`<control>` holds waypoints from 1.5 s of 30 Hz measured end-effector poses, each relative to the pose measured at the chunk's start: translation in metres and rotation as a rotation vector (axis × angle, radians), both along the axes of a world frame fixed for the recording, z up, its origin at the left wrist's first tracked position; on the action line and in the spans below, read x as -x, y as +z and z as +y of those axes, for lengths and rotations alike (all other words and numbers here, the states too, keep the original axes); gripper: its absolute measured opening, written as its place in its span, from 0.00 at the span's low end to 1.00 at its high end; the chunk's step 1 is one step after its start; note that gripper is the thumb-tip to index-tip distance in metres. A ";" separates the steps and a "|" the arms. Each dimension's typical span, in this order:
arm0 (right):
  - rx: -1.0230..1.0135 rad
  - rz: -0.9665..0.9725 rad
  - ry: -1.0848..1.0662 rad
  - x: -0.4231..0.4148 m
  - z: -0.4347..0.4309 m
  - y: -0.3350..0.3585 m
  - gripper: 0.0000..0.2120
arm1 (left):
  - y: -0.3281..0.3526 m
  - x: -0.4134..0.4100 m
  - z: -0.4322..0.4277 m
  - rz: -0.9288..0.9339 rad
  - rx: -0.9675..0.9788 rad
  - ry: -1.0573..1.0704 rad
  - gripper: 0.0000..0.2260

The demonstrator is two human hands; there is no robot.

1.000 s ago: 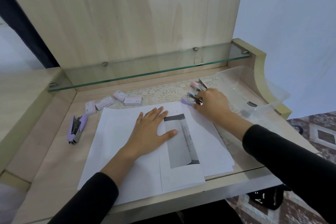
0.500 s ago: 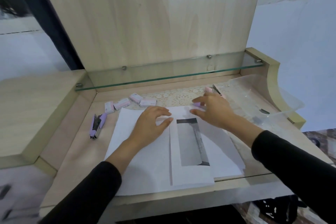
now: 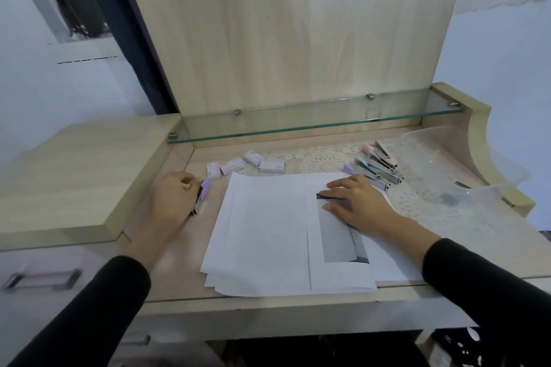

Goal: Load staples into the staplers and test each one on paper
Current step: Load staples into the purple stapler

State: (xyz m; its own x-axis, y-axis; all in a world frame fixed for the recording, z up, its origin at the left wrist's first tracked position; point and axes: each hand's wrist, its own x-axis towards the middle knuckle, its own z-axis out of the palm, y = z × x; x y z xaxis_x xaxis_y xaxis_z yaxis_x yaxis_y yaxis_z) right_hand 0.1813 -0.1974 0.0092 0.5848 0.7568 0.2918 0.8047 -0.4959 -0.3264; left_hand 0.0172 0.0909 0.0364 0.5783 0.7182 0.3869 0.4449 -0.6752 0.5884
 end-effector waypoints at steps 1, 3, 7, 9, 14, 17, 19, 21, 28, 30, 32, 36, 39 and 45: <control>-0.019 0.005 -0.007 0.000 0.000 -0.003 0.14 | -0.001 0.001 0.002 0.001 0.001 0.023 0.07; -0.025 0.015 -0.018 0.000 0.000 -0.005 0.14 | -0.003 0.001 0.006 0.017 0.011 0.037 0.08; -0.026 0.027 -0.036 0.000 0.000 -0.005 0.14 | -0.009 -0.002 0.007 0.175 0.020 0.055 0.22; -0.020 0.023 -0.035 0.000 0.000 -0.006 0.15 | -0.011 -0.004 0.009 0.247 -0.004 0.085 0.23; -0.022 0.027 -0.040 -0.001 0.000 -0.008 0.15 | -0.014 -0.005 0.011 0.294 0.008 0.103 0.20; -0.024 0.037 -0.043 -0.002 0.000 -0.009 0.15 | -0.012 -0.004 0.009 0.301 0.052 0.074 0.21; -0.027 0.042 -0.045 -0.002 0.000 -0.009 0.15 | -0.011 -0.002 0.006 0.279 0.042 0.028 0.19; -0.029 0.047 -0.047 -0.002 0.000 -0.008 0.15 | -0.009 0.001 0.001 0.187 0.027 -0.009 0.18; -0.068 0.071 -0.077 -0.002 0.000 -0.009 0.17 | 0.021 -0.013 -0.060 -0.023 0.126 -0.252 0.07; -0.081 0.081 -0.089 -0.003 -0.001 -0.009 0.17 | 0.028 -0.018 -0.083 -0.015 0.104 -0.334 0.07; -0.089 0.088 -0.100 -0.002 -0.001 -0.011 0.17 | 0.028 -0.025 -0.104 0.000 0.126 -0.400 0.07; -0.134 0.115 -0.115 -0.004 -0.001 -0.012 0.15 | 0.010 -0.039 -0.134 0.048 0.179 -0.454 0.08; -0.176 0.154 -0.087 -0.004 -0.003 -0.011 0.16 | -0.008 -0.044 -0.151 0.067 0.206 -0.490 0.11; -0.269 0.263 -0.160 -0.004 -0.004 -0.007 0.17 | -0.024 -0.046 -0.165 0.141 0.043 -0.473 0.14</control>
State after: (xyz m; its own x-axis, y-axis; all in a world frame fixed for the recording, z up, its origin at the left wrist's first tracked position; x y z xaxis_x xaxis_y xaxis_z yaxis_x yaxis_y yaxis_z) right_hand 0.1855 -0.2013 0.0026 0.7699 0.5674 0.2922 0.5964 -0.4768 -0.6457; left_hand 0.0628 -0.0737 0.0126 0.8895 0.3781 0.2568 0.1730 -0.7986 0.5765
